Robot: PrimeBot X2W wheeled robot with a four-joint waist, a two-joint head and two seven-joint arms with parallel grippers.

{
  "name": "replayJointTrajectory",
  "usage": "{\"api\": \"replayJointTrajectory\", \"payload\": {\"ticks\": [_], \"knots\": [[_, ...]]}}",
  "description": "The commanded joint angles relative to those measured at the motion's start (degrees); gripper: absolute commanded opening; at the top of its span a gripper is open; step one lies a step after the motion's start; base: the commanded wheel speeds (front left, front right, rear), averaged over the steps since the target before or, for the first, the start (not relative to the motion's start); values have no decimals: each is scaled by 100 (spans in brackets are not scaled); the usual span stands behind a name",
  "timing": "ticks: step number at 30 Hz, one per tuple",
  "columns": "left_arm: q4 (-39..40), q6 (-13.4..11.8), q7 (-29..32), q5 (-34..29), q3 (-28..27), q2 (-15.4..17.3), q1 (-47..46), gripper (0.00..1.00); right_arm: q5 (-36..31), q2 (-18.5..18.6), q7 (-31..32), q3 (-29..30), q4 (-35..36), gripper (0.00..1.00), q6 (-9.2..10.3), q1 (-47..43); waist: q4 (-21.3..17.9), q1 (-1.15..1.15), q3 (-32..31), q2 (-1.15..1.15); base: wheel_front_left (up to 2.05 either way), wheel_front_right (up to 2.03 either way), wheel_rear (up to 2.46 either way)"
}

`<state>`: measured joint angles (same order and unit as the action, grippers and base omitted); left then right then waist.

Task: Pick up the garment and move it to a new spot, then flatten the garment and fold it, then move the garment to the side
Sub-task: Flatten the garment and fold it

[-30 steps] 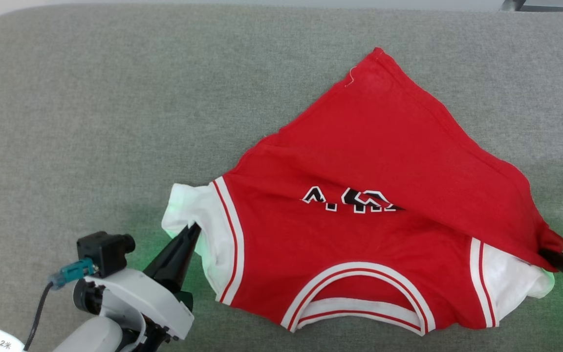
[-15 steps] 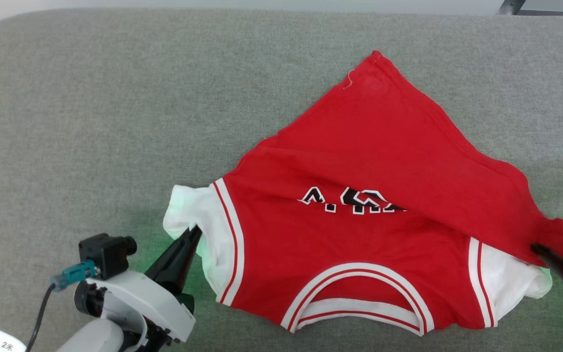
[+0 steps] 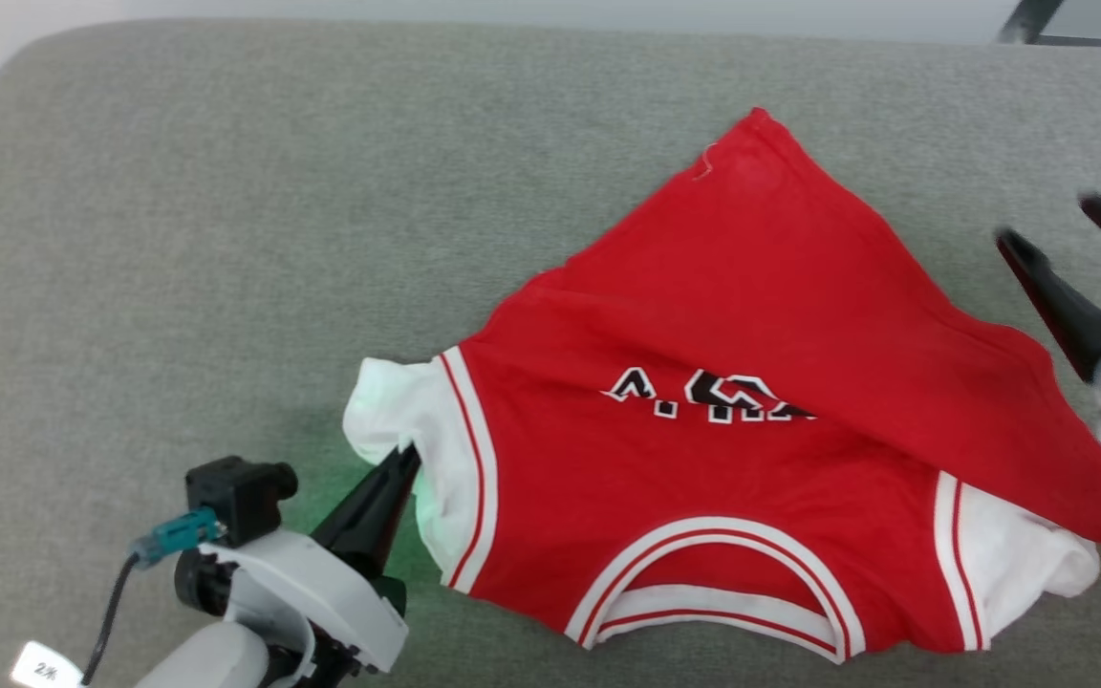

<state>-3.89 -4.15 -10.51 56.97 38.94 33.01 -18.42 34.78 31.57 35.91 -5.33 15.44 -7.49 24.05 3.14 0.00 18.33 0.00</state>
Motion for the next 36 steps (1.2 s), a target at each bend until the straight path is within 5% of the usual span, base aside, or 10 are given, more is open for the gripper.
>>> {"api": "replayJointTrajectory", "payload": {"ticks": [1, 12, 25, 36], "knots": [[-28, 33, 9, -28, 28, -31, -53, 0, -72, 69, -173, -212, -151, 100, 1, 216, 81, 0, 3, 0, 0, 0, 0], [-312, 297, 74, -127, 319, -413, -345, 0, 219, 442, -493, -1741, -2022, 100, 2, 2157, 668, 0, 85, 0, 0, 0, 0], [-934, 775, -51, -282, 638, -1115, -1009, 0, 742, 747, 926, -2767, -3757, 100, 3, 3741, 1454, 0, 656, 0, 0, 0, 0], [-1461, 1078, -214, -320, 891, -1647, -1494, 0, 949, 517, 2416, -3035, -5093, 100, 2, 4585, 1953, 0, 1149, 0, 0, 0, 0]]}}
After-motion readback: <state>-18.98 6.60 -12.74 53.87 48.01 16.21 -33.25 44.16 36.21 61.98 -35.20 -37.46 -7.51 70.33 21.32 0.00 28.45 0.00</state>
